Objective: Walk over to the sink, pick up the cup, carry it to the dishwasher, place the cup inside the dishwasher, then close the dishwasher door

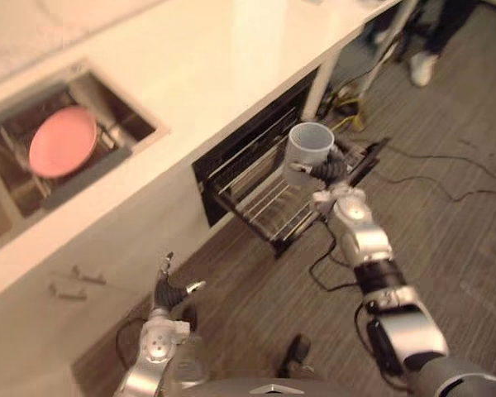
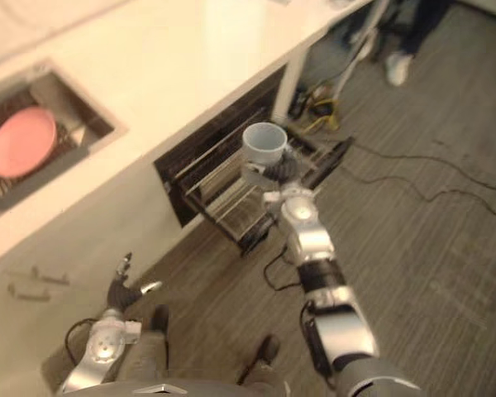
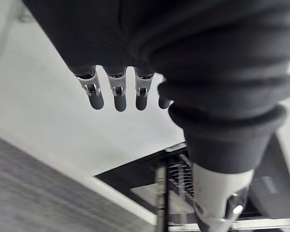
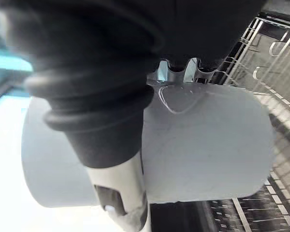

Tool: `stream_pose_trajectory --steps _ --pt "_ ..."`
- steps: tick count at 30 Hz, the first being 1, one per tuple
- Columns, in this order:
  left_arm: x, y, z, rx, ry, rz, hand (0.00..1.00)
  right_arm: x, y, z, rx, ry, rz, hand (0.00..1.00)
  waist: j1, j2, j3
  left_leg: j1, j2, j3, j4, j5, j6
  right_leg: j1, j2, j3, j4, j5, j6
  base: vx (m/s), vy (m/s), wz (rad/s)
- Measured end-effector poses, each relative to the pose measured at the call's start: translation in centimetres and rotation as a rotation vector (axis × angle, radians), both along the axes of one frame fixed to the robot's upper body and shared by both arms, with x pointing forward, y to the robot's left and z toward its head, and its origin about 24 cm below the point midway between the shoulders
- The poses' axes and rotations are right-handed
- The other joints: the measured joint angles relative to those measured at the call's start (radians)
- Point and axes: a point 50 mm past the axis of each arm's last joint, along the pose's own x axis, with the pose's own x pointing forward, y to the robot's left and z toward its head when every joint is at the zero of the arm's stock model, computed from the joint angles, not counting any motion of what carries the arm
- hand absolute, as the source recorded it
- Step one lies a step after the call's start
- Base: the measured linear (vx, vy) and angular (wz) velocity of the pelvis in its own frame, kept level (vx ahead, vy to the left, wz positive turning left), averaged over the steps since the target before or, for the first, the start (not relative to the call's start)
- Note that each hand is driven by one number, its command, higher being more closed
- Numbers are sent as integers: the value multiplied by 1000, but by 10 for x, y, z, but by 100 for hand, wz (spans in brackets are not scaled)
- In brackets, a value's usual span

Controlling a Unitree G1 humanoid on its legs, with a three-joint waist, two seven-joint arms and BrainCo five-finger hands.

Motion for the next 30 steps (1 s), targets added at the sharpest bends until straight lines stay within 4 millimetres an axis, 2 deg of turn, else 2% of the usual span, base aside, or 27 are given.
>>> stream_pose_trajectory --steps 1,2,3,4,5,6,9,14,16,18,22,26,27,30 --pt "-1 3 -3 -3 16 0 0 4 -4 5 -12 6 -4 100 5 0 17 -11 -2 -8 0 6 0 -4 -1 -10 0 2 0 -60 14 43" --pt "-1 9 -7 -45 44 -3 0 14 -16 21 -47 10 -15 100 24 0 65 -42 -10 -31 -1 22 1 -20 -4 -31 0 6 -1 -50 11 34" --pt "0 9 -7 -58 47 -9 0 15 -18 24 -53 11 -18 100 26 0 73 -46 -12 -34 -2 25 2 -22 -4 -34 0 7 -1 -60 24 33" --pt "0 12 -10 -111 57 -30 0 22 -24 37 -96 17 -20 100 43 0 111 -61 -18 -39 -6 34 6 -35 -10 -37 0 12 -1 -27 15 12" --pt "0 12 -10 -119 59 -36 0 24 -25 40 -103 18 -20 100 46 0 120 -62 -19 -40 -7 36 7 -35 -12 -38 0 13 0 -51 34 17" --pt "-2 12 -13 -160 70 -49 0 29 -28 53 -134 24 -18 100 53 2 152 -67 -31 -47 -20 48 10 -40 -21 -43 -1 17 1 -32 26 17" --pt "-1 12 -13 -247 54 -48 0 35 -32 71 -206 49 -3 100 74 5 180 -98 -44 -57 -32 65 18 -69 -33 -57 -3 26 3 -49 34 16" --pt "3 14 -15 -330 41 -15 0 41 -33 66 -335 177 24 100 118 18 193 -137 -51 -61 -32 70 24 -103 -40 -61 -8 33 4 -32 18 5" --pt "5 14 -16 -336 43 -12 0 43 -34 72 -373 212 19 100 129 43 215 -148 -54 -70 -35 76 26 -109 -40 -66 -8 35 4 -32 -1 7" --pt "3 15 -20 -333 62 -4 0 44 -33 73 -444 244 29 100 142 51 219 -156 -54 -74 -49 85 25 -128 -41 -64 -8 38 7 -18 -1 0" --pt "-1 14 -25 -331 100 -4 0 43 -42 80 -522 272 -13 100 156 65 228 -171 -55 -80 -73 106 24 -153 -41 -65 -9 41 5 -2 -3 1" --pt "-4 13 -30 -340 131 7 0 43 -48 80 -523 312 -43 100 156 78 235 -178 -57 -78 -80 110 24 -165 -43 -64 -9 41 5 0 0 0" --pt "-5 12 -30 -345 132 5 0 43 -50 81 -524 309 -60 0 158 86 238 -178 -57 -76 -87 113 24 -168 -44 -63 -9 41 5 0 0 0" --pt "-5 8 -31 -347 138 -11 0 43 -51 81 -523 306 -73 0 160 109 246 -178 -57 -76 -89 113 24 -170 -48 -63 -9 41 5 0 0 0"
